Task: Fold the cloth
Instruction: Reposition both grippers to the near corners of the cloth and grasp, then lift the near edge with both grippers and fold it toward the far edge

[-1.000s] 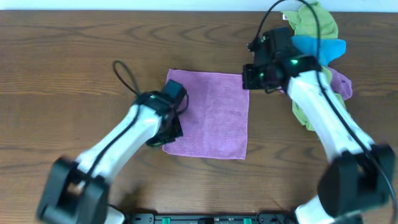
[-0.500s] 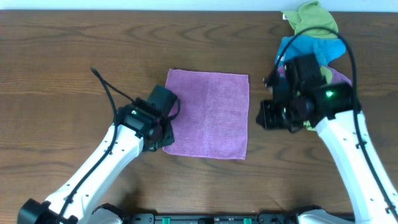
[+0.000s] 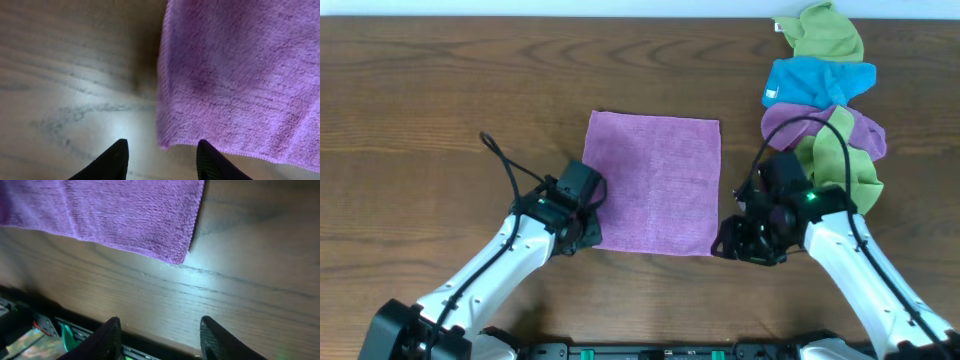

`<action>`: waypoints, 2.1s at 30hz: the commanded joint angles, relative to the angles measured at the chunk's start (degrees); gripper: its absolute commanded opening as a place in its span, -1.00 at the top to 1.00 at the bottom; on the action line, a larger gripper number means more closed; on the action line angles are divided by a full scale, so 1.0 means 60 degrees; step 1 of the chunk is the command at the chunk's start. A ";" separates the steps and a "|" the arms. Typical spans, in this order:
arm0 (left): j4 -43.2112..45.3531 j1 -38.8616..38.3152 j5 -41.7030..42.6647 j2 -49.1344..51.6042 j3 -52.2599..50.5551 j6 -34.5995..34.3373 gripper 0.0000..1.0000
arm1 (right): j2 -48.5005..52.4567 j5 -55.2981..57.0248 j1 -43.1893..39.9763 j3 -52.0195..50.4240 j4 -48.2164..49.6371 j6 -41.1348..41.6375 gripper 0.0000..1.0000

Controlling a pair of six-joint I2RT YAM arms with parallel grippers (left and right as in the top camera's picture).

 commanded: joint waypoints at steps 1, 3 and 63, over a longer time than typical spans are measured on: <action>0.0025 0.0040 -0.0033 0.0423 -0.0011 0.0244 0.09 | -0.0095 -0.0197 -0.0051 -0.0419 0.0237 0.0463 -0.04; 0.0146 0.0040 -0.0025 0.0765 -0.0011 0.0280 0.08 | -0.0095 -0.0197 -0.0051 -0.0561 0.0310 0.0470 -0.04; -0.0761 0.0433 -0.0350 0.0732 0.0860 0.0415 0.88 | 0.1843 -0.0535 0.0175 -0.1388 0.3676 0.2302 0.97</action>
